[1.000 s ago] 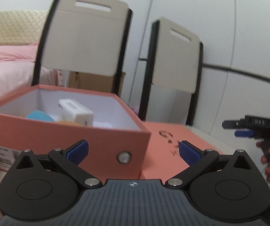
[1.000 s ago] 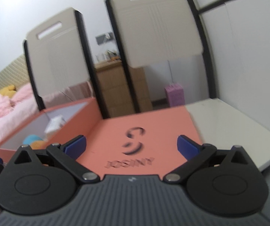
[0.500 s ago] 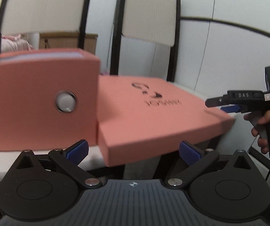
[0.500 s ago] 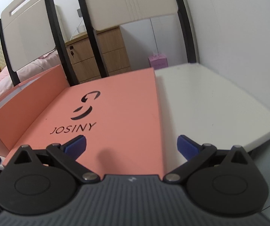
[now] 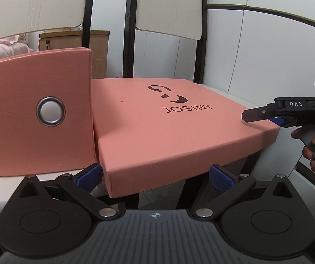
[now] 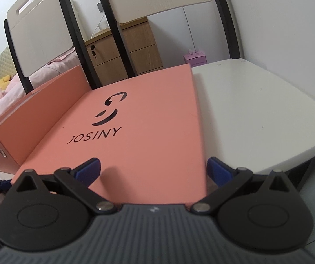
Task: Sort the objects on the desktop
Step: 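Close the left tool and right tool on opposite edges of the lid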
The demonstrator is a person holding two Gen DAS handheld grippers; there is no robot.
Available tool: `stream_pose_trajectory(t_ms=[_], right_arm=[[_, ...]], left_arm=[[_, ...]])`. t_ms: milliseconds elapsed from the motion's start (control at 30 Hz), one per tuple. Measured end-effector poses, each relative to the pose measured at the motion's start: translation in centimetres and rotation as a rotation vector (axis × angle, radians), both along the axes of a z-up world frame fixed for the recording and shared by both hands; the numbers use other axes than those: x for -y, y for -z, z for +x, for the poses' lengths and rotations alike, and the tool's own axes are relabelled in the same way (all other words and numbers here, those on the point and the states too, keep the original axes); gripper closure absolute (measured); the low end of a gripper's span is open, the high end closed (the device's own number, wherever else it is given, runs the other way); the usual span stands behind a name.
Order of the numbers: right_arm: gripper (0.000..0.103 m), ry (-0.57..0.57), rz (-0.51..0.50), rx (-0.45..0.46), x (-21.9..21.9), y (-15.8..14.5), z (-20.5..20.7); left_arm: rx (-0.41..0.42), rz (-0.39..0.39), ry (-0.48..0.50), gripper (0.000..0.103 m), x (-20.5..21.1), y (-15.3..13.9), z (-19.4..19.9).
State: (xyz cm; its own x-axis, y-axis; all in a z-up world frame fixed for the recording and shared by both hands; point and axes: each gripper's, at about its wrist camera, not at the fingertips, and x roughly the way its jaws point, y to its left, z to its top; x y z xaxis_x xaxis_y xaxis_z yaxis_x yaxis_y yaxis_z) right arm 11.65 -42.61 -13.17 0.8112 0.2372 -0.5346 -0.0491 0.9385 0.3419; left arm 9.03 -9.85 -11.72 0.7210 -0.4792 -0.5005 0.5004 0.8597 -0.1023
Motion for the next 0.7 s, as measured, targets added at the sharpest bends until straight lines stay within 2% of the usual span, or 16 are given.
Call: stream_pose_trajectory(t_ms=[400, 533, 700], right_arm=[[0.0, -0.046, 0.044, -0.074, 0.4, -1.4, -2.6], [0.0, -0.055, 0.067, -0.067, 0.8, -1.9, -3.7], [0.0, 0.001, 0.159, -0.082, 2.2, -1.6, -3.7]], left_arm=[[-0.03, 0.008, 0.028, 0.0, -1.0, -0.7, -2.4], [-0.078, -0.083, 0.015, 0.0, -2.7, -1.1, -1.7], [-0.208, -0.28, -0.079, 0.0, -6.1, -0.4, 0.6]])
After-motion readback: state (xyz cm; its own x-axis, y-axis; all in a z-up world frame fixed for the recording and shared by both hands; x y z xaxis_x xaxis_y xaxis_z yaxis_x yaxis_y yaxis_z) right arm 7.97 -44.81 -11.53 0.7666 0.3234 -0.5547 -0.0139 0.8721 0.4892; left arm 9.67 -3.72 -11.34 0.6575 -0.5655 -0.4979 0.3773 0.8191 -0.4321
